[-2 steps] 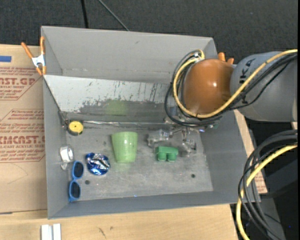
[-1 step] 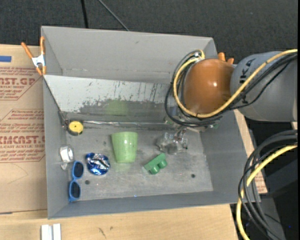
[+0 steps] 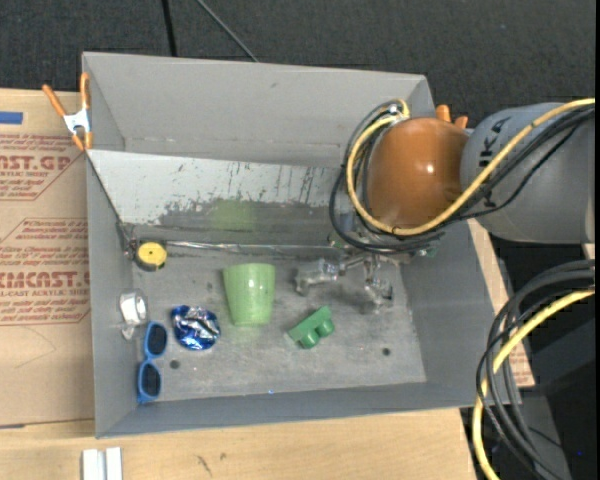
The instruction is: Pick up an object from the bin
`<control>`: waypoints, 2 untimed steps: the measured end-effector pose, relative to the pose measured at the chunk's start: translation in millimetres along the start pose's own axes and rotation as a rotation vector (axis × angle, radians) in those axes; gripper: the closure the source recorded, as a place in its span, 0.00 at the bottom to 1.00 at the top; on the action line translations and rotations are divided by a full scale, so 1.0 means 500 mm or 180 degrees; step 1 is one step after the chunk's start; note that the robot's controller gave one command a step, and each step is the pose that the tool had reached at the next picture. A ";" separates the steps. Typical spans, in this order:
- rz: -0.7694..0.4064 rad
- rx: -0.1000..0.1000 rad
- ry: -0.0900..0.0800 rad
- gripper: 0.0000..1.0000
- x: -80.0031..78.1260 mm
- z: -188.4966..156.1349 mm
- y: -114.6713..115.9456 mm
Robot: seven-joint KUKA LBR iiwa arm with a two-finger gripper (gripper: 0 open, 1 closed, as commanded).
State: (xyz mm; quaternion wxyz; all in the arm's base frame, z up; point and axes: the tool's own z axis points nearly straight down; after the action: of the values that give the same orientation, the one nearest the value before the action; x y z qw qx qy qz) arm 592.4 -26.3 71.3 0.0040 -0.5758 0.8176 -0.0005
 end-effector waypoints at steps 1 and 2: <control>-0.0083 -0.0045 0.0015 0.00 -0.027 0.004 0.217; -0.0045 -0.0015 0.0012 0.00 -0.015 0.003 0.169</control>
Offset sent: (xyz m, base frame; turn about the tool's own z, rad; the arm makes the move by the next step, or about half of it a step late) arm -0.0935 0.0448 -0.0013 -0.0215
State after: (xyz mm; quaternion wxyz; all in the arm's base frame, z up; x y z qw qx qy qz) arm 515.4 9.2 69.5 0.0011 -0.5815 0.8135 0.0003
